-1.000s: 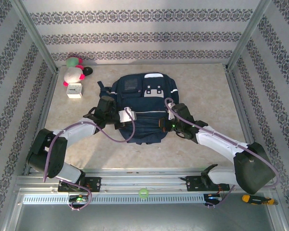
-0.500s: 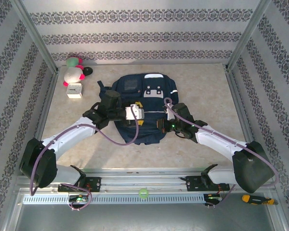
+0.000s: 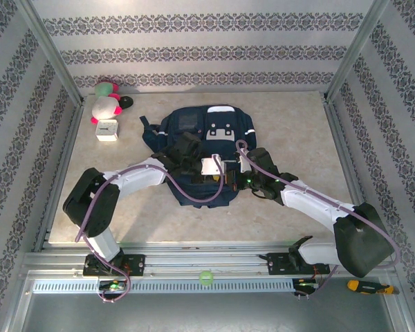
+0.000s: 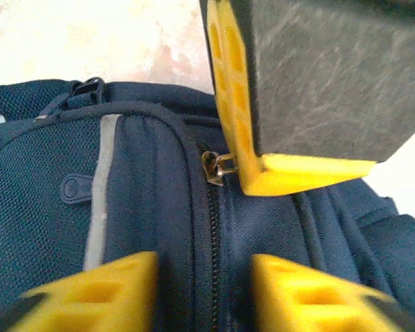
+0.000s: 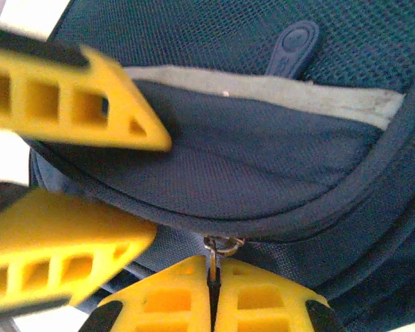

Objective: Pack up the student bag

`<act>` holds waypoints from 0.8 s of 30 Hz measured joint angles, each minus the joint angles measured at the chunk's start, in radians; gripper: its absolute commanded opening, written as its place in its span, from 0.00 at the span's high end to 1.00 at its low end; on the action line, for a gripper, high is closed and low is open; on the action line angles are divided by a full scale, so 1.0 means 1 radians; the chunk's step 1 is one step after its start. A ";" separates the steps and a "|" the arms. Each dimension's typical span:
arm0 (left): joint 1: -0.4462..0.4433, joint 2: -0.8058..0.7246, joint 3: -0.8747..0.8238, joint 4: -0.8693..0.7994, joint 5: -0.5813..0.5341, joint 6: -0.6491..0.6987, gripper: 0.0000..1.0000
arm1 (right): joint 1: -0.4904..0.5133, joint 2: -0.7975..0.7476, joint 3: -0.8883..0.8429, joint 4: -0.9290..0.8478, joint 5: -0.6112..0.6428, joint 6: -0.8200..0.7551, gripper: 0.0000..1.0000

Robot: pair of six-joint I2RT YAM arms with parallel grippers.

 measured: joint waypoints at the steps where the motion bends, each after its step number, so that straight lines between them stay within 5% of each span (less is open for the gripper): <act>1: 0.000 0.000 0.005 -0.002 -0.007 -0.002 0.95 | 0.000 0.000 0.000 0.000 -0.001 0.000 1.00; 16: 0.044 -0.078 -0.058 0.005 0.076 0.071 1.00 | -0.301 0.061 0.005 0.047 -0.285 -0.023 1.00; 24: 0.072 -0.080 -0.068 -0.013 0.127 0.149 0.98 | -0.327 0.178 0.073 0.050 -0.380 -0.021 1.00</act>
